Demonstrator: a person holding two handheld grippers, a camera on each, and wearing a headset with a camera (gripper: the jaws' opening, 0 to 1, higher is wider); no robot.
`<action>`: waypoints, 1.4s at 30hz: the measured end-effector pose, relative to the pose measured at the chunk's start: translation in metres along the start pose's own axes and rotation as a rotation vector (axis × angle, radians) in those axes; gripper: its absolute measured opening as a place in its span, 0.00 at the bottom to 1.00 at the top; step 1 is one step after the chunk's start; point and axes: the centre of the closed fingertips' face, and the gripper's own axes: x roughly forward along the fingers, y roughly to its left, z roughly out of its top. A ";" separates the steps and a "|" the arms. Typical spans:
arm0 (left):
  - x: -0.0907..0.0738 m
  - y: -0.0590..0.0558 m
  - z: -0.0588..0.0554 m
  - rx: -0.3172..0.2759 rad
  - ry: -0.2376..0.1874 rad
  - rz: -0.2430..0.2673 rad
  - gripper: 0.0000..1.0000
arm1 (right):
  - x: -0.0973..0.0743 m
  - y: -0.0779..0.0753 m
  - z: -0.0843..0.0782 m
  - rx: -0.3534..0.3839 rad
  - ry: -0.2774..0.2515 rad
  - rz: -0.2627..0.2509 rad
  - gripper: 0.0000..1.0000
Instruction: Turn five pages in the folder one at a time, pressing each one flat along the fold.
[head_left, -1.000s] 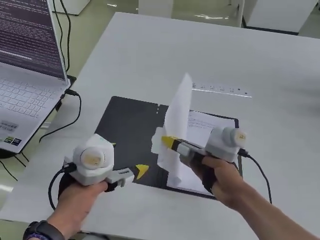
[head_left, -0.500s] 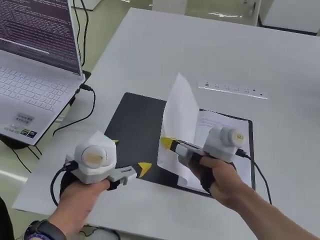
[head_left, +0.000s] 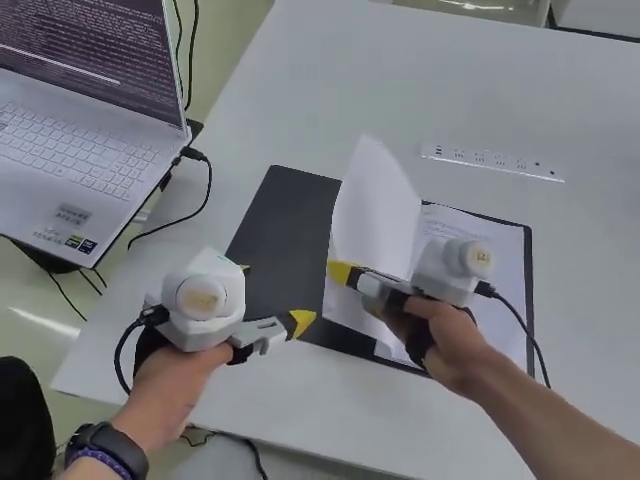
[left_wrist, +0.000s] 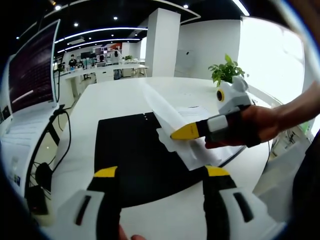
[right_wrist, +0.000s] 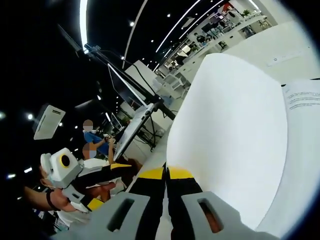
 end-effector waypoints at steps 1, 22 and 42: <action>0.000 0.000 -0.001 0.001 0.005 0.002 0.66 | 0.002 -0.001 -0.003 0.007 0.008 0.000 0.00; -0.002 0.009 -0.012 -0.021 0.035 0.007 0.66 | 0.043 -0.027 -0.033 0.093 0.068 -0.035 0.00; 0.000 0.005 -0.024 -0.030 0.072 -0.014 0.64 | 0.058 -0.037 -0.048 0.165 0.083 -0.068 0.17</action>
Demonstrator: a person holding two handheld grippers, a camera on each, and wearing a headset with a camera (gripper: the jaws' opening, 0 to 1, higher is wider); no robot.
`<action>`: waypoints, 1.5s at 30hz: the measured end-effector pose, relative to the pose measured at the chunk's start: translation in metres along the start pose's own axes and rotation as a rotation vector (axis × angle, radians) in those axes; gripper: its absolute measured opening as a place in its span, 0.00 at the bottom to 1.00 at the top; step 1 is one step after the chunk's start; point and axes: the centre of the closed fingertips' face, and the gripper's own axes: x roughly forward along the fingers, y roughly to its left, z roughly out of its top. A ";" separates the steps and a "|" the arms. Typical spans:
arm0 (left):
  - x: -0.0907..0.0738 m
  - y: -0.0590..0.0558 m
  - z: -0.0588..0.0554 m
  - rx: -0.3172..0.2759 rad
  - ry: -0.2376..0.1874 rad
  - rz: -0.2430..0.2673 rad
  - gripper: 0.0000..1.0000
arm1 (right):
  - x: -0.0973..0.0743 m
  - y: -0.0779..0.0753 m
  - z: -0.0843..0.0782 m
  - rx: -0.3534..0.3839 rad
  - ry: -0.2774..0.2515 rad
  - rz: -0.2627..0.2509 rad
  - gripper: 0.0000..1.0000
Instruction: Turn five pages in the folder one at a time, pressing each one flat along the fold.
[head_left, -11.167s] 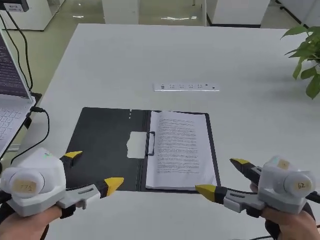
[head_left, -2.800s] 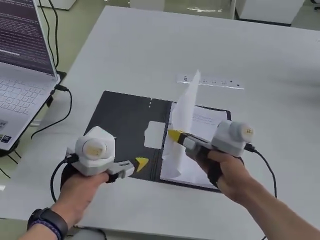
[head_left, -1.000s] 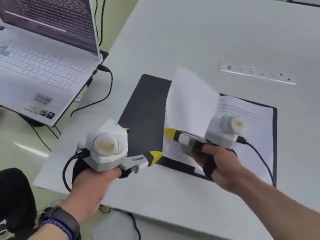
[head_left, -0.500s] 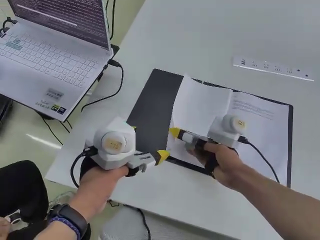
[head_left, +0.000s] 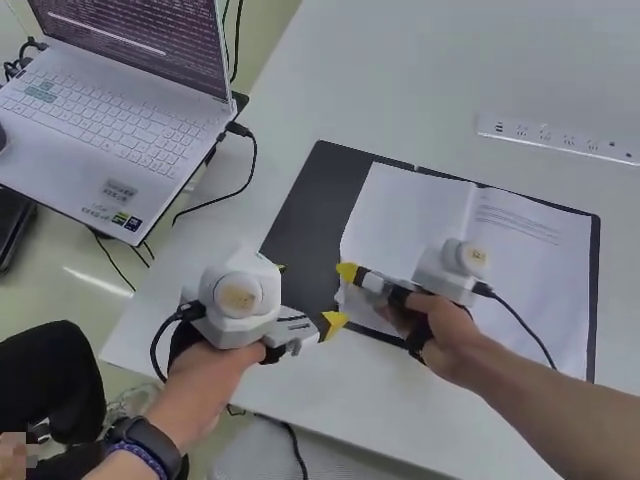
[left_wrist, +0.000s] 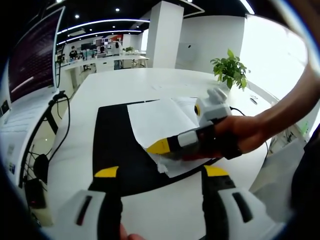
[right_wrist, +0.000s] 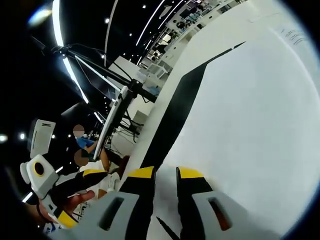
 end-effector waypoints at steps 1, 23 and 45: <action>0.001 -0.001 0.000 0.001 0.002 -0.003 0.64 | 0.000 0.001 0.000 -0.004 0.001 0.003 0.18; 0.040 -0.005 0.000 0.122 0.082 -0.040 0.42 | -0.058 0.012 0.055 -0.078 -0.131 0.036 0.19; 0.079 -0.003 -0.030 0.135 0.169 -0.041 0.06 | -0.114 -0.022 0.054 -0.117 -0.148 -0.040 0.16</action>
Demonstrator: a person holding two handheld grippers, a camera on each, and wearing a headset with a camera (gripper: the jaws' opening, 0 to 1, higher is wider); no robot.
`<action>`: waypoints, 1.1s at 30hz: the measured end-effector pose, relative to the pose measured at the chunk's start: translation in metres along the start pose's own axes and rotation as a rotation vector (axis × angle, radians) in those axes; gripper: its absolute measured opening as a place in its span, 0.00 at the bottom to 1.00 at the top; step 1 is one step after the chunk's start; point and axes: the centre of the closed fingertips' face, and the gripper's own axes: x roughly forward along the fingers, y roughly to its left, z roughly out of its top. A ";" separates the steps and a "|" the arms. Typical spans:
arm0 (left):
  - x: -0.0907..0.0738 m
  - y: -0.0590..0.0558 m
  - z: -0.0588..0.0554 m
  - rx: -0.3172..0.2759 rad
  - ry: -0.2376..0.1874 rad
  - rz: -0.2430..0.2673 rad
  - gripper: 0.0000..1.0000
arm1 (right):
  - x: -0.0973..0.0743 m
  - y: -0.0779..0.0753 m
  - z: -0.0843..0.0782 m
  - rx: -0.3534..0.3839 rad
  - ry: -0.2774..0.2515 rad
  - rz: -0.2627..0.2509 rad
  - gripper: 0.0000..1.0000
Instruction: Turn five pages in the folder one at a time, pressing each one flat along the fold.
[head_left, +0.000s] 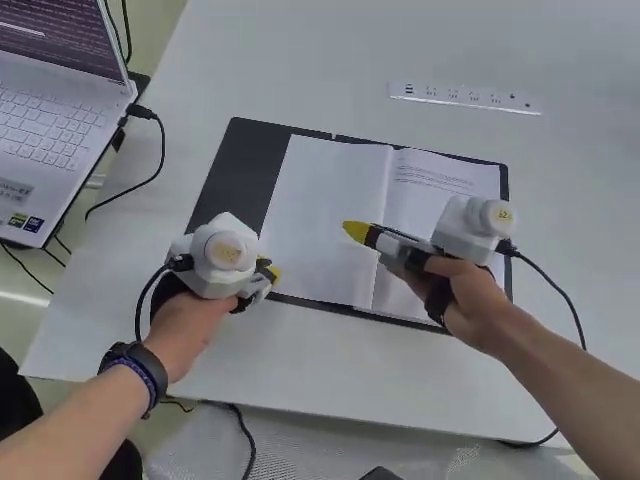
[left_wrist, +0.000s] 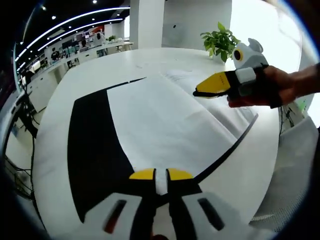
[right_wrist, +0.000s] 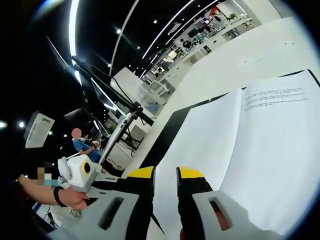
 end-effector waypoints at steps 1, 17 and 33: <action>0.002 0.001 -0.004 -0.014 0.006 0.001 0.05 | -0.001 -0.001 0.000 0.000 0.001 -0.002 0.16; 0.001 0.000 -0.009 0.026 0.022 0.024 0.00 | -0.006 -0.021 0.006 -0.028 0.028 -0.016 0.13; 0.002 -0.001 -0.011 0.018 0.037 0.026 0.00 | -0.001 -0.051 0.031 -0.041 0.021 -0.039 0.08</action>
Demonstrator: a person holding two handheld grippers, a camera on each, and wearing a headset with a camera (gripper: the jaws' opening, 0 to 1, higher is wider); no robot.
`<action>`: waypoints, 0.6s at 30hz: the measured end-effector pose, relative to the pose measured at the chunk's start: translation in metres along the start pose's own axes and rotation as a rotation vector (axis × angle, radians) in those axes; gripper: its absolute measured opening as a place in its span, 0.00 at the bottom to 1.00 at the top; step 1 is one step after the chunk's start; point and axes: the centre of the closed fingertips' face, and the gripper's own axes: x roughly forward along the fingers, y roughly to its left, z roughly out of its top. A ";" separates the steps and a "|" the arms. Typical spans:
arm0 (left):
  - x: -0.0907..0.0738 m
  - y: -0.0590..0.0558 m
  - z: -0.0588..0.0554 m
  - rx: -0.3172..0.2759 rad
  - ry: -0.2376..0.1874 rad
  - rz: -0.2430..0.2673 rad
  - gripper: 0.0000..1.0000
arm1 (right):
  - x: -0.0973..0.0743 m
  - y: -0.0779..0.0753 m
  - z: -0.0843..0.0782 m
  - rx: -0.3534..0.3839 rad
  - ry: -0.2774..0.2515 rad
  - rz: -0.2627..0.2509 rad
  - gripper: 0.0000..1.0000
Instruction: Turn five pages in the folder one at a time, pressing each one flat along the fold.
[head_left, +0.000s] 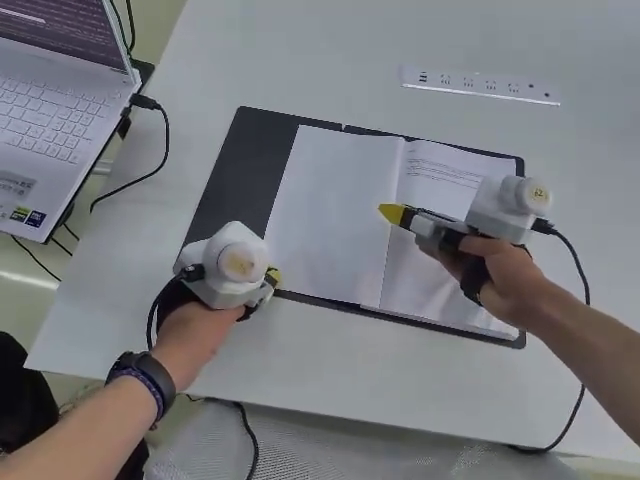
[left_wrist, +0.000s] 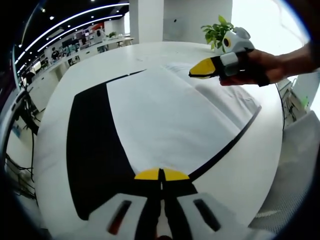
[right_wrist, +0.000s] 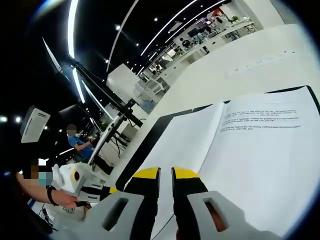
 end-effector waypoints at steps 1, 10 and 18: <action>0.000 0.000 0.000 -0.002 0.000 0.000 0.00 | 0.001 -0.002 0.000 0.003 0.000 -0.001 0.08; 0.000 0.000 0.000 -0.004 0.006 0.000 0.00 | 0.010 -0.017 -0.005 0.016 0.005 -0.035 0.02; 0.001 0.000 0.000 -0.007 0.010 0.000 0.00 | 0.011 -0.026 -0.008 0.001 0.003 -0.039 0.00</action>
